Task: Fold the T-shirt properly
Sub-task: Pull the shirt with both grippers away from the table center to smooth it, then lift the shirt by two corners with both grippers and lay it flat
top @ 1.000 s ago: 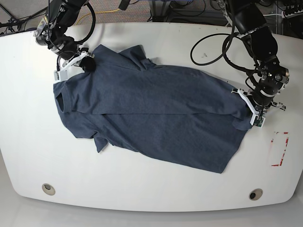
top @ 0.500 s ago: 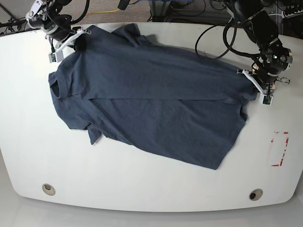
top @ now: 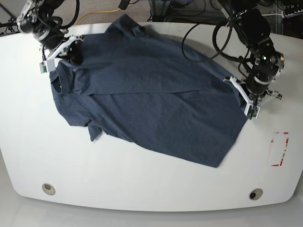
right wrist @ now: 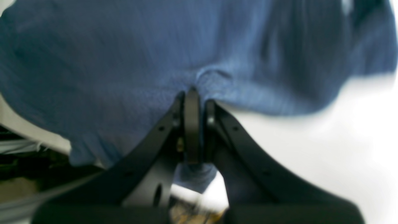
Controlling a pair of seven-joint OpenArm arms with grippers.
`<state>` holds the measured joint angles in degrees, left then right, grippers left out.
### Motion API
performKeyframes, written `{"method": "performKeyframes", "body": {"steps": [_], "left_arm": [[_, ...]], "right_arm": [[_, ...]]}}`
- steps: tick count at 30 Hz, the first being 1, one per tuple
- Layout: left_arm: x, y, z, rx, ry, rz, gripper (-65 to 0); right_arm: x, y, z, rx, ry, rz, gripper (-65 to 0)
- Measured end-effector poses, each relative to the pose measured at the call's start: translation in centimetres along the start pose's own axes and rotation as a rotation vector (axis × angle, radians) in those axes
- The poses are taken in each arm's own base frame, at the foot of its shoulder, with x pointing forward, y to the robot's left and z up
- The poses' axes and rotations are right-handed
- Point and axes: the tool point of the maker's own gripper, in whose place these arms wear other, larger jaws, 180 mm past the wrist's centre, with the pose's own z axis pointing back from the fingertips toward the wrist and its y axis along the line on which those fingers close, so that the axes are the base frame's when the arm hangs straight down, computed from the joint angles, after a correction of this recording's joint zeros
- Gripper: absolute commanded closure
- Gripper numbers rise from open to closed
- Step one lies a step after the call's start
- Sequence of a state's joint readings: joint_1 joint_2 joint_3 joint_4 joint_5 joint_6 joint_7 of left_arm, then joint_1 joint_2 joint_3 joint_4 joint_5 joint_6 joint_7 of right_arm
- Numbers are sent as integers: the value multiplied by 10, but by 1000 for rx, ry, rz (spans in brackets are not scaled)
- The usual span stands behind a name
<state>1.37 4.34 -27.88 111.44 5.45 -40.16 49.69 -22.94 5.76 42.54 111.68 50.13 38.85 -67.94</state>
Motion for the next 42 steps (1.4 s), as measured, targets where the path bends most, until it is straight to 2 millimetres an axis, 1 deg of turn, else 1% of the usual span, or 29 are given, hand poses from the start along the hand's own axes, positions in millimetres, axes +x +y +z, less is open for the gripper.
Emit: {"method": "performKeyframes", "body": {"steps": [3, 4, 7, 9, 10, 12, 14, 17, 19, 21, 24, 26, 28, 31, 33, 35, 36, 37, 39, 41, 42], "left_arm": [[35, 2, -5, 5, -79, 9, 0], [44, 2, -6, 6, -93, -2, 0], [79, -7, -12, -17, -159, -37, 0], [98, -17, -16, -40, -197, -45, 0], [106, -21, -16, -50, -215, -44, 0], [118, -22, -16, -51, -242, -33, 0], [134, -11, -16, -14, -263, -8, 0], [158, 3, -11, 36, -315, 19, 0], [174, 9, -7, 53, -356, 47, 0], [188, 10, -4, 51, -384, 56, 0], [212, 21, 5, 80, -437, 68, 0], [231, 30, 13, 100, -483, 67, 0], [244, 35, 19, 112, -514, 70, 0], [270, 44, 32, 131, -575, 69, 0], [290, 51, 45, 143, -626, 66, 0], [311, 61, 60, 169, -679, 60, 0], [321, 66, 68, 181, -705, 55, 0], [331, 73, 77, 199, -724, 53, 0], [346, 85, 92, 229, -753, 49, 0], [365, 97, 115, 265, -816, 43, 0], [371, 102, 123, 279, -835, 41, 0]], "right_arm": [[39, -4, -4, 10, -81, 58, 0], [49, -6, -6, 12, -104, 68, 0], [70, -23, -13, 5, -125, 71, 0], [82, -31, -25, 18, -119, 69, 0], [87, -34, -31, 25, -105, 77, 0], [104, -35, -40, 57, -117, 90, 0], [128, -42, -48, 71, -134, 99, 0], [156, -50, -55, 76, -132, 122, 0], [179, -49, -58, 90, -151, 147, 0], [204, -49, -59, 98, -165, 173, 0], [237, -47, -61, 103, -163, 222, 0], [261, -43, -58, 111, -187, 248, 0], [279, -40, -54, 108, -200, 282, 0], [309, -37, -45, 92, -211, 336, 0], [330, -37, -36, 70, -216, 373, 0], [349, -30, -28, 54, -221, 428, 0], [358, -27, -23, 45, -222, 463, 0], [372, -20, -16, 43, -242, 487, 0], [393, -12, -2, 30, -273, 533, 0], [419, -1, 18, 11, -312, 590, 0], [428, 4, 26, 1, -328, 614, 0]]}}
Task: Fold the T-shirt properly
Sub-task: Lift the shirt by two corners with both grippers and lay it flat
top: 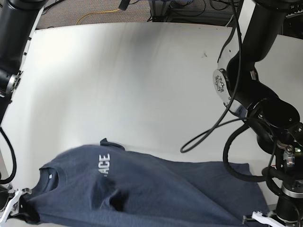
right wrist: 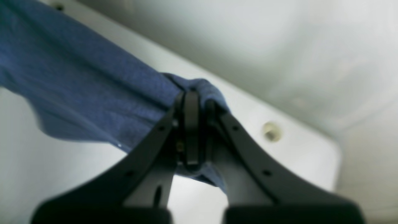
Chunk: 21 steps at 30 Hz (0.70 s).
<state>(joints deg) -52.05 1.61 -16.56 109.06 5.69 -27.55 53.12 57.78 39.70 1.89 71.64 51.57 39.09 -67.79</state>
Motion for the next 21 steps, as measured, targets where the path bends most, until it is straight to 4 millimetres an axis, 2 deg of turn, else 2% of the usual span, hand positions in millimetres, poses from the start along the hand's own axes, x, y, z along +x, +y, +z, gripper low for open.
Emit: {"method": "performKeyframes", "body": {"steps": [3, 5, 7, 9, 12, 17, 20, 21], "left_arm": [[27, 15, 0, 28, -62, -16, 0], [38, 19, 0, 38, -85, -18, 0], [43, 20, 1, 39, -96, -18, 0], [39, 15, 0, 28, -86, -27, 0], [21, 1, 0, -4, -52, -39, 0], [-41, -20, 6, -55, 92, -42, 0], [-70, -29, 12, -78, 157, -39, 0], [-82, -34, 15, -89, 181, -36, 0]], "right_arm": [[33, -11, 17, -41, -27, 59, 0], [48, -15, 28, -57, -42, 81, 0], [58, -17, 36, -70, -50, 97, 0], [60, -18, 38, -75, -48, 100, 0], [44, -19, 35, -81, 0, 96, 0], [-11, 2, 16, 2, 78, 55, 0], [-42, 10, 15, 30, 67, -17, 0], [-58, 13, 15, 38, 84, -37, 0]]}}
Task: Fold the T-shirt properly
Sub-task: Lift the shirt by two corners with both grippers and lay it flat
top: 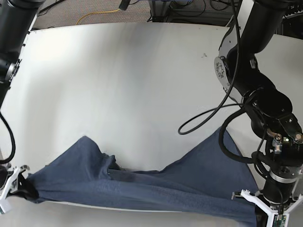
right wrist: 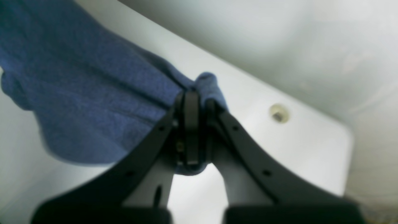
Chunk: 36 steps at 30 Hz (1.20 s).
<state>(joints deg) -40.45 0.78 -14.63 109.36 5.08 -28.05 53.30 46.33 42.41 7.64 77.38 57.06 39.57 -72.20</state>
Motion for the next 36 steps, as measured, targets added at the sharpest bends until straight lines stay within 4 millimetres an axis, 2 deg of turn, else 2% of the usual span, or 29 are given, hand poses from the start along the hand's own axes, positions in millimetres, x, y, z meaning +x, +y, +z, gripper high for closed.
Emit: {"method": "performKeyframes", "body": {"steps": [3, 6, 9, 14, 20, 23, 25, 28, 32, 34, 36], "left_arm": [[-31, -14, 5, -29, 64, 4, 0], [-69, -38, 17, -105, 169, -34, 0], [-115, -60, 39, -145, 316, -36, 0], [-171, -98, 72, -243, 452, -20, 0], [-237, -123, 124, -316, 633, -15, 0], [-270, -138, 159, -371, 737, -20, 0], [-284, -147, 178, -409, 781, -19, 0], [-304, -147, 206, -426, 844, 0, 0], [-337, -125, 250, -369, 983, 19, 0], [-348, -117, 269, -346, 1040, 21, 0], [-353, -113, 280, -335, 1064, 31, 0]], "right_arm": [[-41, 0, -1, -5, 61, -60, 0], [-79, 2, 0, -9, 119, -112, 0], [-110, 13, 5, -4, 156, -132, 0], [-150, 34, 16, 2, 212, -150, 0], [-204, 61, 29, 20, 303, -206, 0], [-226, 73, 39, 12, 336, -234, 0], [-241, 83, 44, 20, 357, -259, 0], [-267, 100, 51, 36, 403, -308, 0], [-293, 114, 62, 43, 444, -364, 0], [-302, 116, 70, 31, 451, -393, 0], [-311, 121, 76, 28, 465, -416, 0]]}}
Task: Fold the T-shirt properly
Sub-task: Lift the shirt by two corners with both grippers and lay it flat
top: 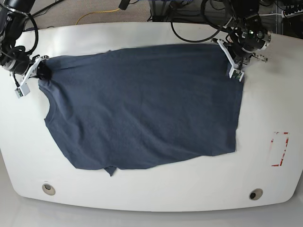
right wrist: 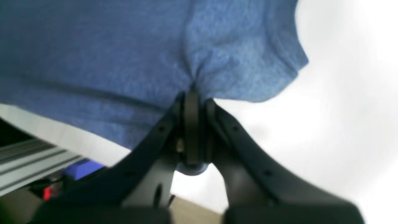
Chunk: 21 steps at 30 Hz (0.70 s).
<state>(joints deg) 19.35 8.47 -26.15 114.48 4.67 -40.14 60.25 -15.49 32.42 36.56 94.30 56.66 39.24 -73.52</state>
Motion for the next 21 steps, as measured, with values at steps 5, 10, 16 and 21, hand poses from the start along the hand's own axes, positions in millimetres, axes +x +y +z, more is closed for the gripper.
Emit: {"method": "performKeyframes", "body": {"steps": [5, 10, 16, 21], "left_arm": [[-29, 30, 8, 62, 78, 17, 0], [-45, 42, 13, 80, 192, -65, 0], [-78, 50, 23, 83, 284, -80, 0], [-67, 63, 24, 127, 223, -58, 0]], "right_arm": [[-27, 8, 2, 10, 45, -28, 0], [-29, 26, 1, 38, 31, -10, 0], [-41, 32, 6, 37, 64, 5, 0], [-42, 42, 0, 59, 35, -26, 0]]}}
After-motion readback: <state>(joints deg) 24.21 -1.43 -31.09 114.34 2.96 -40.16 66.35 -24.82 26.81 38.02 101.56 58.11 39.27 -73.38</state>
